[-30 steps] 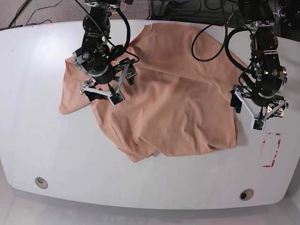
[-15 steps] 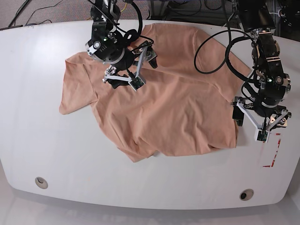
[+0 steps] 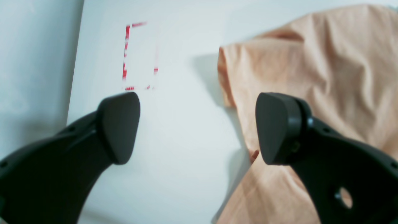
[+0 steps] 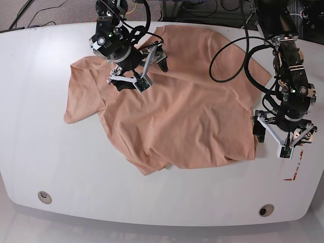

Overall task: Layout the t-shirt on the table in an organized manner, then fold the t-shirt properly
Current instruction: 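Move both open grippers to new spots along the shirt edges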

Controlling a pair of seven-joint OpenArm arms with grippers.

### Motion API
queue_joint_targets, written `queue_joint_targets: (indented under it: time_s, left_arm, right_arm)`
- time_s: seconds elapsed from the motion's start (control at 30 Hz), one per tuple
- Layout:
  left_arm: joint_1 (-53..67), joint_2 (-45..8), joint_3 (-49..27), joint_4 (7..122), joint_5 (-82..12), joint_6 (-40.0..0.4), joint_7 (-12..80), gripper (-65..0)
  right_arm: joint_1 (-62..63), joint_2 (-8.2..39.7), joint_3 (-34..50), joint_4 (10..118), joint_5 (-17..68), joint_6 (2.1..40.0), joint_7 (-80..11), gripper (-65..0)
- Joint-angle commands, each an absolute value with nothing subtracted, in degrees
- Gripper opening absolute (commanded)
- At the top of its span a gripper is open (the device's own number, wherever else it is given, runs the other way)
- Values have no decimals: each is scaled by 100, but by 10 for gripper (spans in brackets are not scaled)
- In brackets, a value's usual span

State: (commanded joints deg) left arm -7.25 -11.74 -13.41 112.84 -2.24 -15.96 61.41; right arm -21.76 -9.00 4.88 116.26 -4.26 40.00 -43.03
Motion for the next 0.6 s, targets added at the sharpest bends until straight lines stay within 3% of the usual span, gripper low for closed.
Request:
queue_joint_targets:
  time_s: [0.2,0.4,0.6]
  left_arm:
    - [-716,-1156,-1341,11284,-233,-1596,5947,-94]
    - [-374,-1182,-1349,11284,-215,-1569,4954,-94]
    - [-92,-1191,-1349,11284,-215,-1569,4338,-94]
  right_arm:
    - [-2721,-892,295,11644,-435,3864,-3415,-117]
    - [-3275,-857,163,11635,-435,3222,-2360,-117]
    - [-3547,-848,189,11635,-435,2826,-1789,-117]
